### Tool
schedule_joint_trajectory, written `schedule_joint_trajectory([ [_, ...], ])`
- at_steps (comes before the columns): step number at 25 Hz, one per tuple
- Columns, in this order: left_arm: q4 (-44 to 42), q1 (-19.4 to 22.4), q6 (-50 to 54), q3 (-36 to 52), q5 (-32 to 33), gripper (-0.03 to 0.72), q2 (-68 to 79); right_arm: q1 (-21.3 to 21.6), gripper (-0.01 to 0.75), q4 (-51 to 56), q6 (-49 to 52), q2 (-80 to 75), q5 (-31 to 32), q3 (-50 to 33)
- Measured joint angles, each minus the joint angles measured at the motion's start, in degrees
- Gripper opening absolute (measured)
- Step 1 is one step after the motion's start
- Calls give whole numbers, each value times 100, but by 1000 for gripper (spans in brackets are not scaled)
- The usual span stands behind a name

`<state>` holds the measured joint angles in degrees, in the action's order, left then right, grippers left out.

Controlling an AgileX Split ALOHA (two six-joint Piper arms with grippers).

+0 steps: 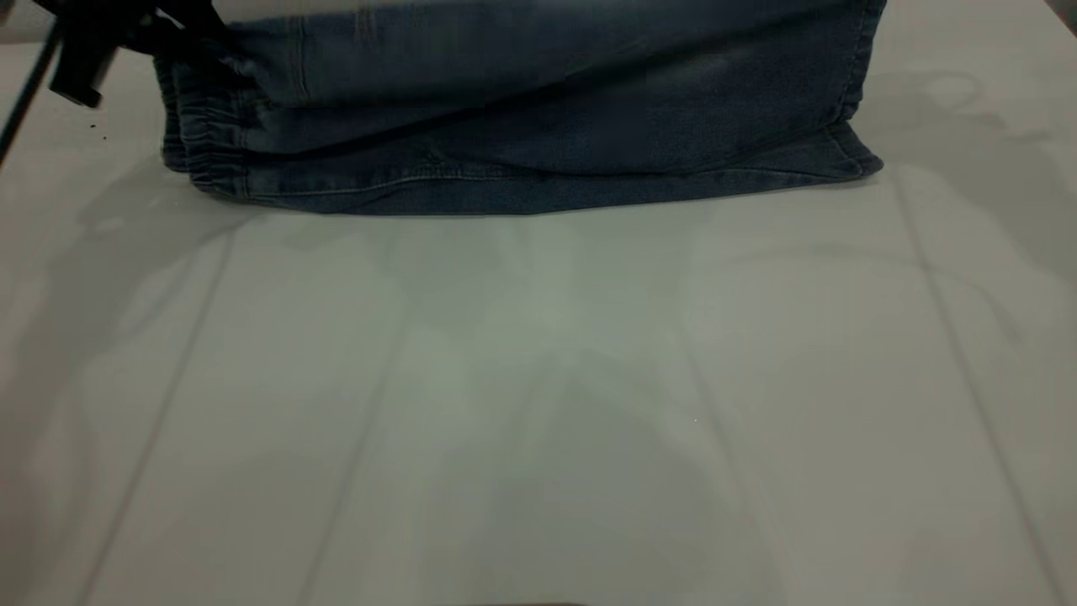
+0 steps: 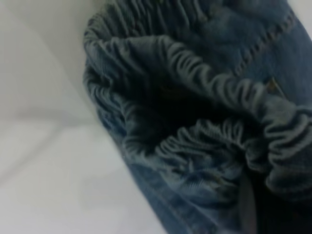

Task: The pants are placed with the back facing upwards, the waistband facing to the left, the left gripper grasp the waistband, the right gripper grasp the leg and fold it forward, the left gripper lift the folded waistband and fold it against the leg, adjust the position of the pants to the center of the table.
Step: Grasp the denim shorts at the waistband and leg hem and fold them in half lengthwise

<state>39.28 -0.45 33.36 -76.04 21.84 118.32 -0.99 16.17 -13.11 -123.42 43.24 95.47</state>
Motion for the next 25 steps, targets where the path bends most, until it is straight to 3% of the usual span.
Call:
schedule_joint_trajectory([
  [11,296,0,-619,0,-879,83,279,-15,36,269,-61,-435,-1050,0],
  [15,291,-78,-1486,0,-1153,85,284,-15,60,581,-291,-550,-1375,11],
  [19,291,-229,-2519,0,-1723,94,284,-9,154,954,-660,-577,-1571,15],
  [25,291,-417,-4024,0,-2009,185,284,-9,400,1247,-874,-577,-1617,29],
])
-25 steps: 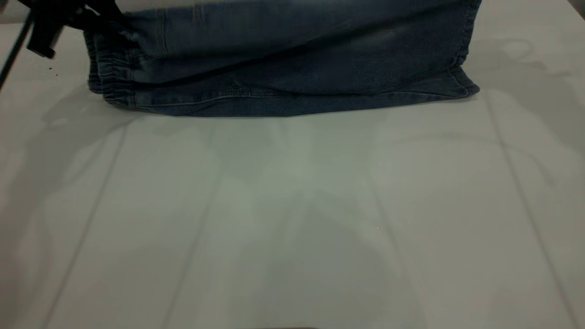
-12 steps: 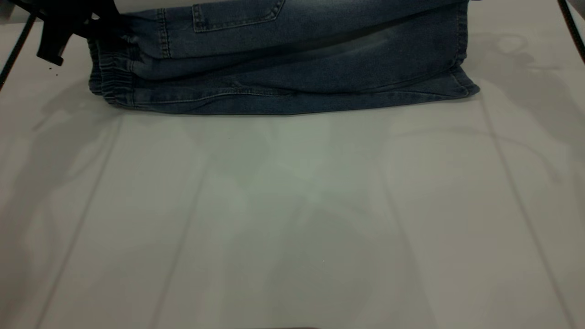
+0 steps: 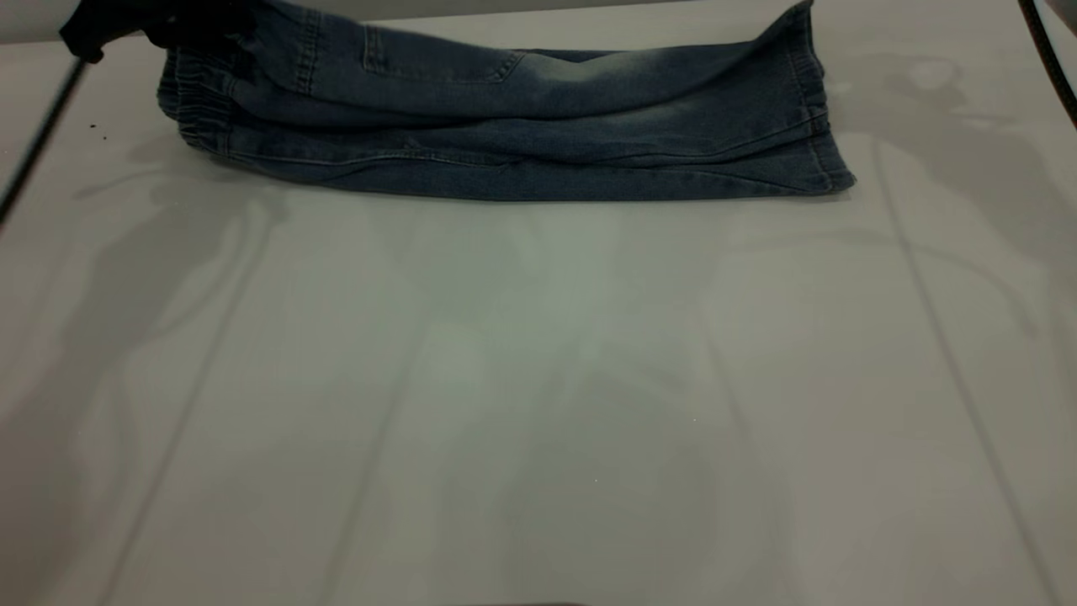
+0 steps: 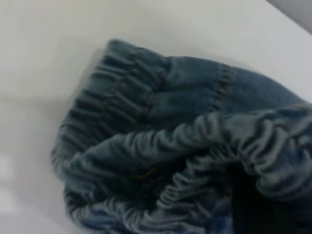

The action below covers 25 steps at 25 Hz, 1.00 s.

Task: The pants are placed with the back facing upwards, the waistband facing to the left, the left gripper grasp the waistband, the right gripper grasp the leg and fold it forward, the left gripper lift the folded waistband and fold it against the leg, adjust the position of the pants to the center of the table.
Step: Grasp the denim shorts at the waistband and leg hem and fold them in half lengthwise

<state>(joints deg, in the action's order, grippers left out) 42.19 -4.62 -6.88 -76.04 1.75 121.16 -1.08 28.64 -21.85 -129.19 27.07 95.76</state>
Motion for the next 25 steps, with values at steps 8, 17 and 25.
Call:
schedule_joint_trajectory([
  [8,0,-71,-1891,-30,-175,463,-60,0,528,106,-162,18,407,4],
  [17,-92,-71,-4012,-364,1910,508,-773,-248,530,925,-1199,254,1308,6],
  [25,-1949,-24,-2338,-364,2396,508,-761,-1120,530,1304,-1845,254,1596,6],
])
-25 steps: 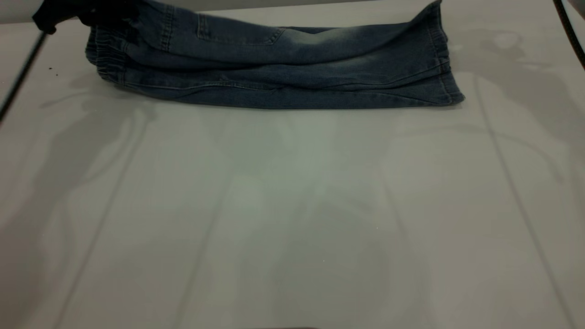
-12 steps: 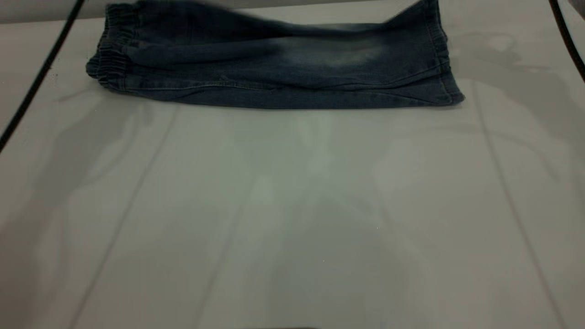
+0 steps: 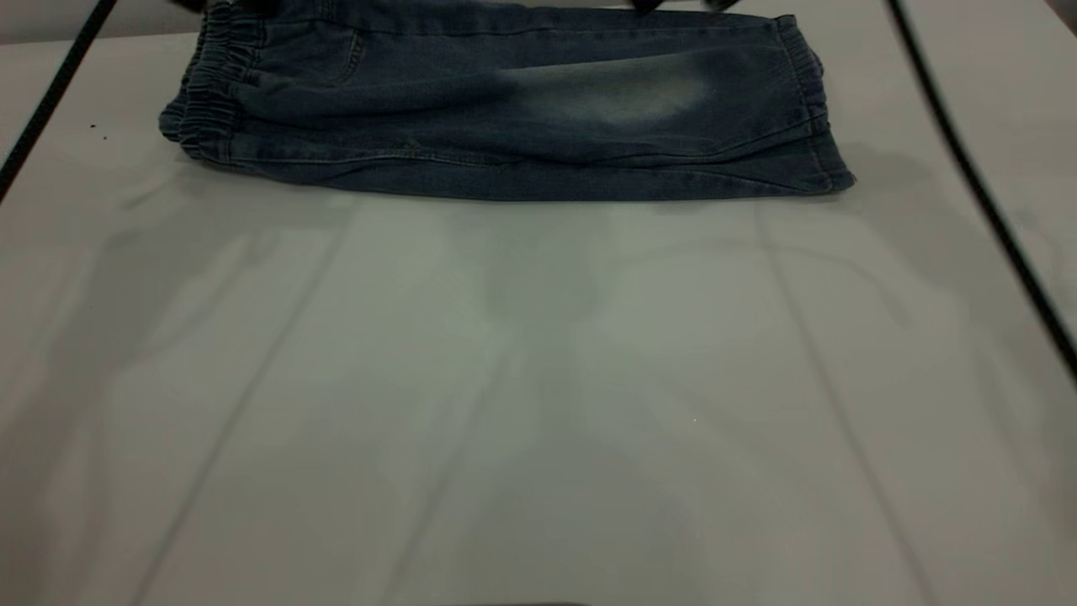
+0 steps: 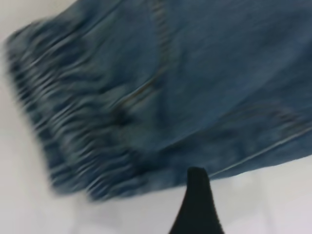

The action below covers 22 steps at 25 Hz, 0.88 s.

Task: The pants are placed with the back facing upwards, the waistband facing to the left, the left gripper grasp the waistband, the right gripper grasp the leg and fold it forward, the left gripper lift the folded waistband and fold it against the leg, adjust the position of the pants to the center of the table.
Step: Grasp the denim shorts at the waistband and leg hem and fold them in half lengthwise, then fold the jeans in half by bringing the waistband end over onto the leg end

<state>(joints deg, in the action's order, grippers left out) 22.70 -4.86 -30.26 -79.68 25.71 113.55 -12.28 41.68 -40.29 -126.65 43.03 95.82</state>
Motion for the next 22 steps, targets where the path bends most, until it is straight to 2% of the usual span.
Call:
schedule_joint_trajectory([
  [5,-1414,336,1961,0,-74,508,102,-438,530,26,-101,0,-96,0],
  [9,-1996,613,2894,0,-178,508,438,-602,530,39,-101,0,-209,0],
  [15,-2037,619,3273,-220,-671,508,1068,-657,530,45,-102,0,-251,0],
  [22,-1996,619,3442,-976,-738,510,1536,-657,530,55,-122,0,-285,0],
])
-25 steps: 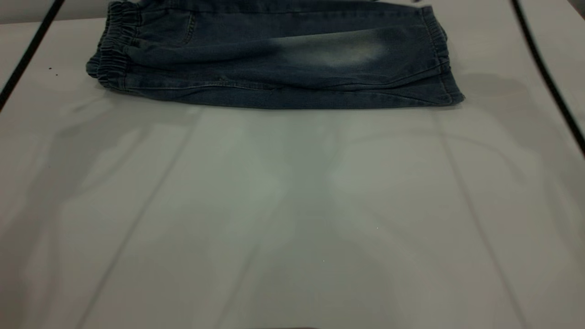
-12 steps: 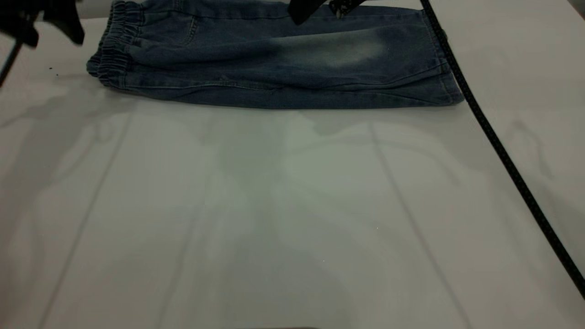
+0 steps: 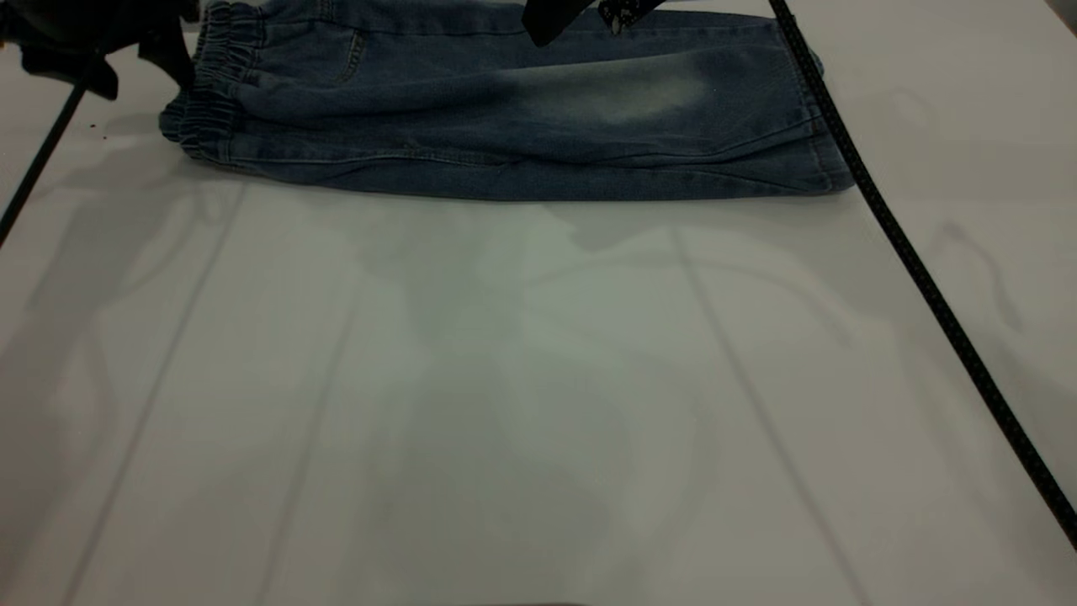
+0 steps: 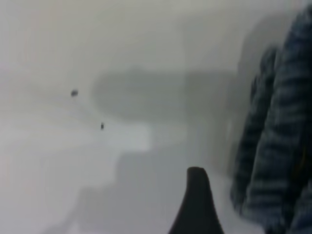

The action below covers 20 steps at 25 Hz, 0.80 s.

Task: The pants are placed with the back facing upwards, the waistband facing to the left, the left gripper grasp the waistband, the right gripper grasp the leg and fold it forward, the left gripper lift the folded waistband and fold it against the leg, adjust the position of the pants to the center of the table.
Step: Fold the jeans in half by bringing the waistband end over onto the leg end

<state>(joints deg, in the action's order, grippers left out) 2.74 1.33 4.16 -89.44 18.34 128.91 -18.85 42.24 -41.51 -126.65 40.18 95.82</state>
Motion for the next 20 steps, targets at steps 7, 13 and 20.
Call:
schedule_joint_trajectory([
  [7,778,0,61,-359,4,510,469,0,530,618,-619,-10,-408,0],
  [13,922,-4,49,-385,-102,503,711,0,530,2133,-2005,-334,-898,0],
  [20,922,-78,-202,-413,-182,154,705,0,530,3595,-3396,-876,-1061,0],
])
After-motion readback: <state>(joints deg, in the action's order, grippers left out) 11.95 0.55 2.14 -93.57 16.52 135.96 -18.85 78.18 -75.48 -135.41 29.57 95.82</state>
